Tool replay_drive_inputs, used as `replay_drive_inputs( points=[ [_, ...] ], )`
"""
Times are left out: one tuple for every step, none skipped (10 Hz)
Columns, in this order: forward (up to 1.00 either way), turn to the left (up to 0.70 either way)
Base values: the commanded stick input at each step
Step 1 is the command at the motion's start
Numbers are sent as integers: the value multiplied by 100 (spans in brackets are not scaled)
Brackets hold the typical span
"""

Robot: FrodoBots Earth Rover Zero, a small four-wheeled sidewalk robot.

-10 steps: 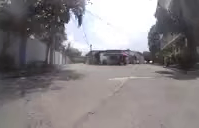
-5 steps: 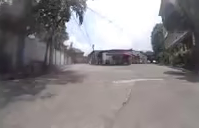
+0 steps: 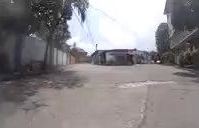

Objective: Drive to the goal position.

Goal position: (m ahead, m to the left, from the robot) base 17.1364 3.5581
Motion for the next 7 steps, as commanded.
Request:
replay_drive_inputs(
  points=[
    [100, 0],
    [100, 0],
    [100, 0],
    [100, -1],
    [100, -16],
    [100, -39],
    [100, -40]
  ],
)
